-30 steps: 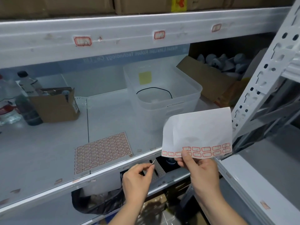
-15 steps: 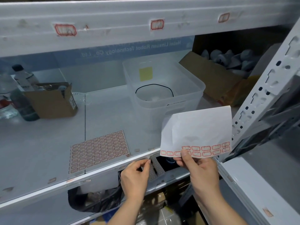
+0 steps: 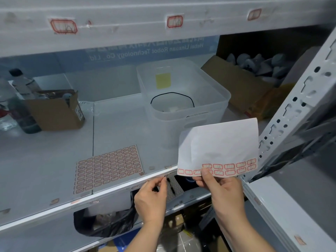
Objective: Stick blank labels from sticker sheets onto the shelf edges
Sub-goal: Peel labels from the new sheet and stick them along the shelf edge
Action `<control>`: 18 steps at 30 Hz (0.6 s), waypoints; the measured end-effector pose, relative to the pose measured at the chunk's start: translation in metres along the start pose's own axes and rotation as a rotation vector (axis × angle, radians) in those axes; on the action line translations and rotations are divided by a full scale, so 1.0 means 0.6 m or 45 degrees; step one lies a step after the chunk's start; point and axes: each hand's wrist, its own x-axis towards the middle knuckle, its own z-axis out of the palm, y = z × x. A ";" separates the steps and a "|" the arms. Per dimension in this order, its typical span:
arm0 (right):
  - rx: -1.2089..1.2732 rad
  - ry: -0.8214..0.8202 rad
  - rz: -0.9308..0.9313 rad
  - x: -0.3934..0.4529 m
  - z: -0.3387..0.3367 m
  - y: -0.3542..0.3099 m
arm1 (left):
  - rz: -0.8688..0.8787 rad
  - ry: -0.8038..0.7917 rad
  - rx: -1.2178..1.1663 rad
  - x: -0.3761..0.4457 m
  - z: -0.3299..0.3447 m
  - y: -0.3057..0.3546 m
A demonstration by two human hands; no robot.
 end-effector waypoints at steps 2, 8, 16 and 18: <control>0.007 0.004 0.002 0.000 -0.001 -0.001 | -0.032 0.024 -0.004 -0.004 0.003 0.002; 0.014 0.009 -0.001 -0.001 0.003 0.001 | -0.202 0.057 -0.059 -0.008 0.009 0.010; 0.025 -0.004 -0.023 -0.005 0.002 -0.002 | -0.328 0.047 -0.076 -0.009 0.009 0.016; 0.037 -0.001 -0.016 -0.006 0.001 -0.002 | -0.315 0.047 -0.074 -0.008 0.005 0.015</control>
